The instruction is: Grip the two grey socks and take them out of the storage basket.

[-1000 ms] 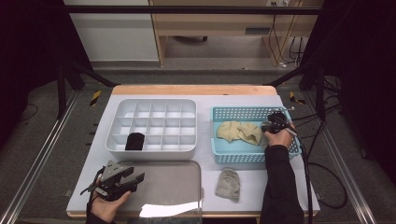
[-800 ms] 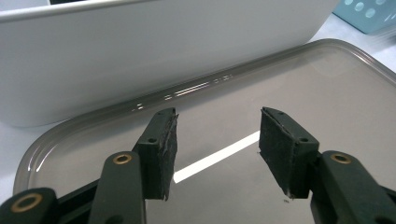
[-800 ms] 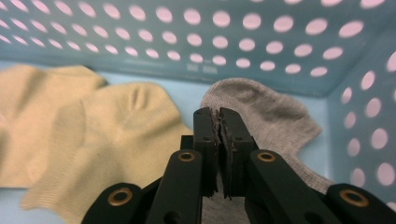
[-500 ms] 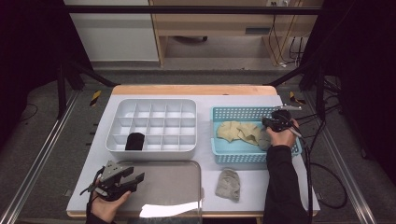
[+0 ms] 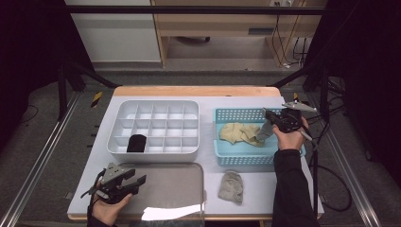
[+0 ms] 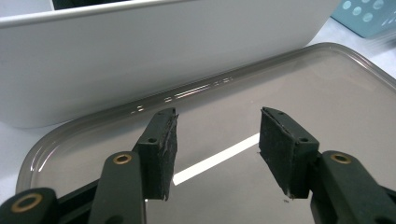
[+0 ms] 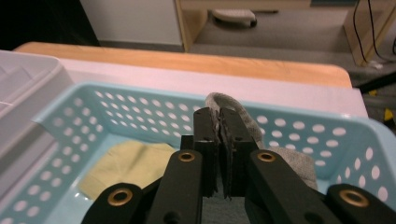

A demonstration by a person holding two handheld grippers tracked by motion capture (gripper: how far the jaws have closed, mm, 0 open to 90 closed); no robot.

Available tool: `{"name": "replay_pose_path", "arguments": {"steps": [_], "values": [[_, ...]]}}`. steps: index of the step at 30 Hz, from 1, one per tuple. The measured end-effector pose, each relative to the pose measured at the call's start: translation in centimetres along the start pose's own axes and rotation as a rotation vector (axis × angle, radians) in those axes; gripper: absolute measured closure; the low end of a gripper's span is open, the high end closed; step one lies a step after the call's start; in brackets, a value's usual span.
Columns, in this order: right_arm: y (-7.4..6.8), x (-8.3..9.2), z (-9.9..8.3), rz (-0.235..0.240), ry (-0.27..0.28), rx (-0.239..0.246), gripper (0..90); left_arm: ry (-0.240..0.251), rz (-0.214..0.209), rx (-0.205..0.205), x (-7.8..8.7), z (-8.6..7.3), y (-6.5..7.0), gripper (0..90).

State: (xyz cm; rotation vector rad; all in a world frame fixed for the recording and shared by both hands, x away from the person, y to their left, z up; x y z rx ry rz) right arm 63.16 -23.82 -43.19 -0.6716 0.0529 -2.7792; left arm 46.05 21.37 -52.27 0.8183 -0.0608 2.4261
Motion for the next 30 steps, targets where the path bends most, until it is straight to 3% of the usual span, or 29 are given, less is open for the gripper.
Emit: {"name": "replay_pose_path", "arguments": {"steps": [10, 24, 30], "values": [[-3.4, 3.4, 1.5, 0.084, 0.091, 0.050, 86.6, -0.001, -0.001, -0.001, 0.0, 0.0, 0.1, 45.9], [-7.5, 8.7, 1.7, 0.194, 0.179, 0.089, 86.8, 0.001, 0.000, -0.003, 0.1, 0.1, 0.2, 45.9], [-9.1, 10.8, 1.1, 0.240, 0.191, 0.112, 86.8, 0.001, 0.000, -0.002, 0.1, 0.1, 0.2, 45.9]]}}
Point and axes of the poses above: each handheld gripper's, and its own axes: x roughly backward along the jaws, z roughly out of its top, y roughly to its right, the point moved 10 cm from there along -x, roughly forward along the jaws, and after that the axes turned 3 degrees about -z, right-handed, at the moved point
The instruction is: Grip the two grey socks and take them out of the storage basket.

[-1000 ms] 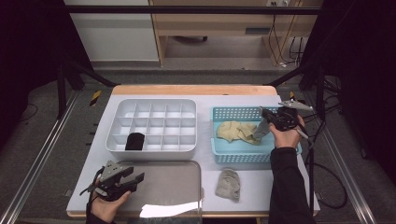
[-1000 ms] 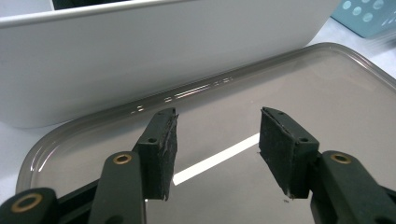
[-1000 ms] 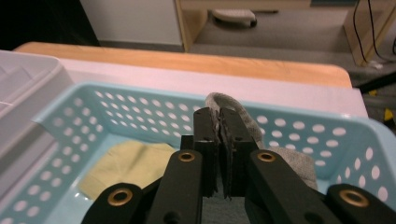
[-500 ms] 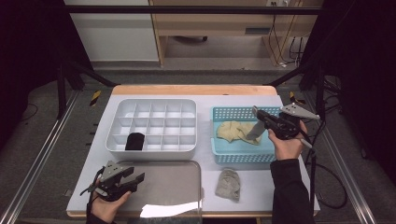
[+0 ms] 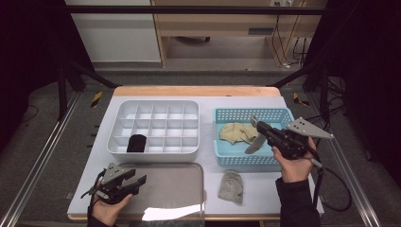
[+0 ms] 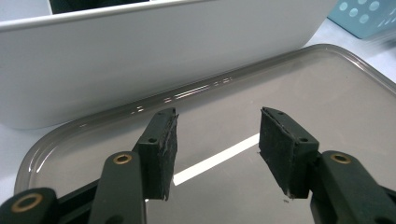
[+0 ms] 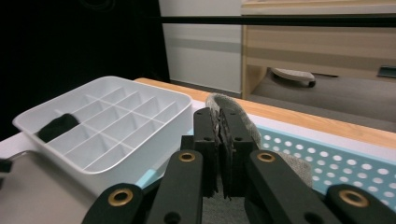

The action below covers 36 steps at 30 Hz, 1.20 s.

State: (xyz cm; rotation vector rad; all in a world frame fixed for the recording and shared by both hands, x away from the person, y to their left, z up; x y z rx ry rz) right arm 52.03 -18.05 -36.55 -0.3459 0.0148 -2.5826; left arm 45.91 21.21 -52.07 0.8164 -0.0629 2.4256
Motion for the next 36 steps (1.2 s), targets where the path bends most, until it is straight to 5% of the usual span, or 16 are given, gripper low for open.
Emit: {"name": "replay_pose_path", "arguments": {"steps": [18, 36], "values": [[-3.0, 3.8, -5.1, 0.054, -0.060, -0.008, 86.6, 0.003, -0.002, 0.000, 0.1, 0.1, 0.2, 45.9], [-0.9, 5.7, -11.1, -0.015, -0.175, -0.035, 86.5, 0.011, -0.007, 0.005, 0.4, 0.3, 0.4, 46.9]]}}
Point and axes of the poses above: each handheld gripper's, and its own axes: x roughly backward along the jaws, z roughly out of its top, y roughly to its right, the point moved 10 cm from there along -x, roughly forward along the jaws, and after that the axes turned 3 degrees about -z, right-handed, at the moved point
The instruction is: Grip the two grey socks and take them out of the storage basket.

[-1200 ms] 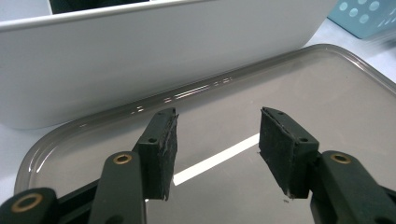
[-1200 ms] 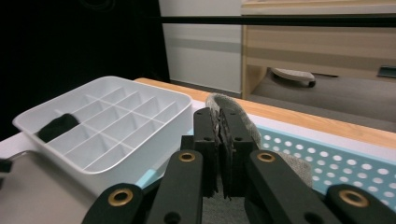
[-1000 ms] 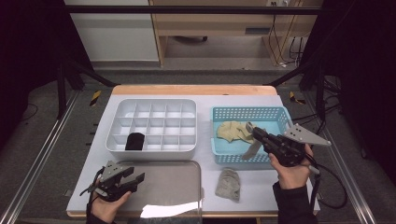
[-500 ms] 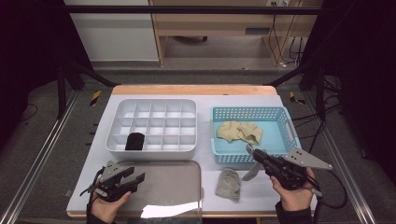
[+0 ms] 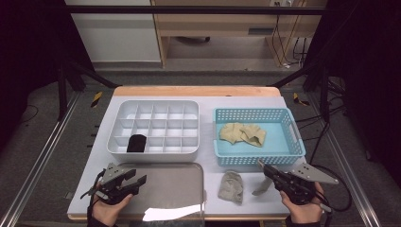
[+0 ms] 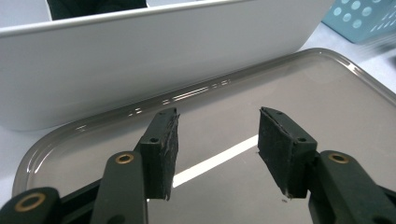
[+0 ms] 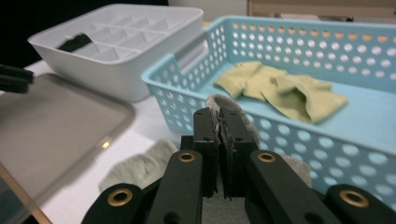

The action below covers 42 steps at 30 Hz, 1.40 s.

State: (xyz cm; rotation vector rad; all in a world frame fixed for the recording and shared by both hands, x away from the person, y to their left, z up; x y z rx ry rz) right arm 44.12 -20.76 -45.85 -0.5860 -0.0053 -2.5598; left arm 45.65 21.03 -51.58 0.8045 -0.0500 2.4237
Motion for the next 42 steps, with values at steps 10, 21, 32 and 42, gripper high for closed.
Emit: {"name": "replay_pose_path", "arguments": {"steps": [10, 21, 32, 42], "values": [[1.8, -1.7, -3.2, -0.077, -0.117, 0.019, 86.3, 0.004, -0.001, -0.002, 0.1, 0.1, 0.1, 47.0], [1.7, -3.9, -5.1, -0.079, -0.163, 0.038, 83.6, 0.004, -0.014, 0.006, 0.1, 0.2, 0.4, 47.3], [0.3, -3.7, -3.0, -0.040, -0.087, 0.057, 74.5, 0.019, -0.049, -0.014, 1.0, 1.9, 2.0, 46.3], [-1.5, -3.7, -2.2, 0.000, -0.062, 0.050, 68.1, 0.027, -0.104, -0.094, 1.8, 4.9, 6.0, 46.4]]}}
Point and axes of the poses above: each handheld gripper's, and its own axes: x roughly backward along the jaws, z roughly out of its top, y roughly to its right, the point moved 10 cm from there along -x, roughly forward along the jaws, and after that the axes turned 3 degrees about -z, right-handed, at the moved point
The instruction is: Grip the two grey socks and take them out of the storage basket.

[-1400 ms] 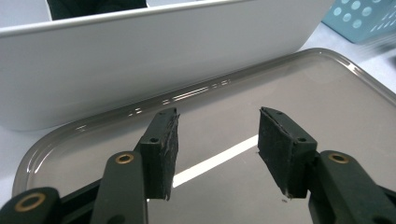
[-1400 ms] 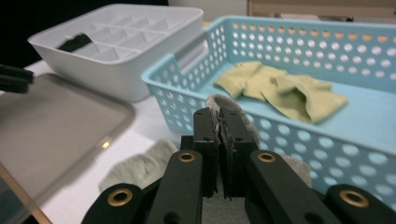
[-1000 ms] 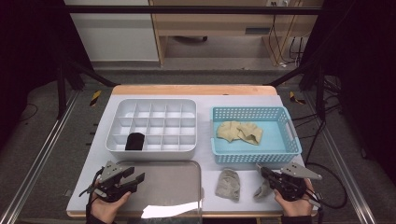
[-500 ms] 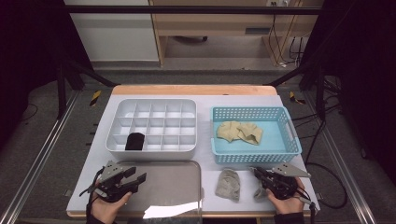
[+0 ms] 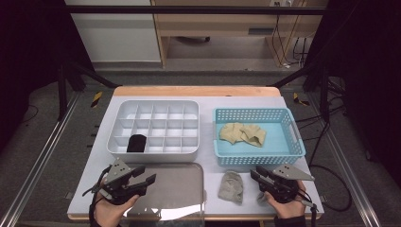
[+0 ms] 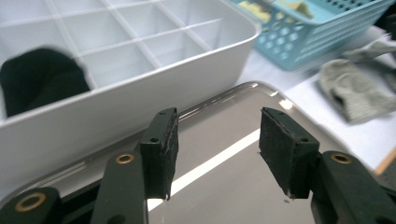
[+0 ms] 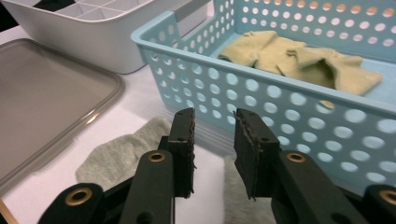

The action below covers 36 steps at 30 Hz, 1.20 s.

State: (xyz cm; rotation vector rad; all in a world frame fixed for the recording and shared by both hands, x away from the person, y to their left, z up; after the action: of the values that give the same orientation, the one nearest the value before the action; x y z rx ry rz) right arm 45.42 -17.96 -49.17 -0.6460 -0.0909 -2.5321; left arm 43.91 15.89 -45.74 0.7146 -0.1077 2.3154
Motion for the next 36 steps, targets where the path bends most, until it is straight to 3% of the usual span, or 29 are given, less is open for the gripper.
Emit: {"name": "replay_pose_path", "arguments": {"steps": [8, 12, 20, 27, 36], "values": [[-0.9, -0.5, -0.4, 0.027, -0.022, -0.004, 70.8, -0.024, -0.065, -0.067, -2.6, 1.9, 4.0, 48.3], [-1.0, -0.8, -0.8, 0.037, -0.033, -0.011, 73.4, -0.051, -0.092, -0.095, -4.3, 2.2, 5.8, 50.6], [-1.1, -1.6, -1.7, 0.052, -0.055, -0.022, 73.8, -0.101, -0.150, -0.112, -7.9, 1.7, 8.6, 54.9], [-1.4, -2.3, -2.3, 0.067, -0.072, -0.027, 73.0, -0.153, -0.175, -0.155, -11.0, 1.0, 11.2, 56.2], [-1.2, -2.7, -2.6, 0.072, -0.076, -0.044, 74.2, -0.204, -0.204, -0.150, -14.1, -0.5, 13.3, 56.9]]}}
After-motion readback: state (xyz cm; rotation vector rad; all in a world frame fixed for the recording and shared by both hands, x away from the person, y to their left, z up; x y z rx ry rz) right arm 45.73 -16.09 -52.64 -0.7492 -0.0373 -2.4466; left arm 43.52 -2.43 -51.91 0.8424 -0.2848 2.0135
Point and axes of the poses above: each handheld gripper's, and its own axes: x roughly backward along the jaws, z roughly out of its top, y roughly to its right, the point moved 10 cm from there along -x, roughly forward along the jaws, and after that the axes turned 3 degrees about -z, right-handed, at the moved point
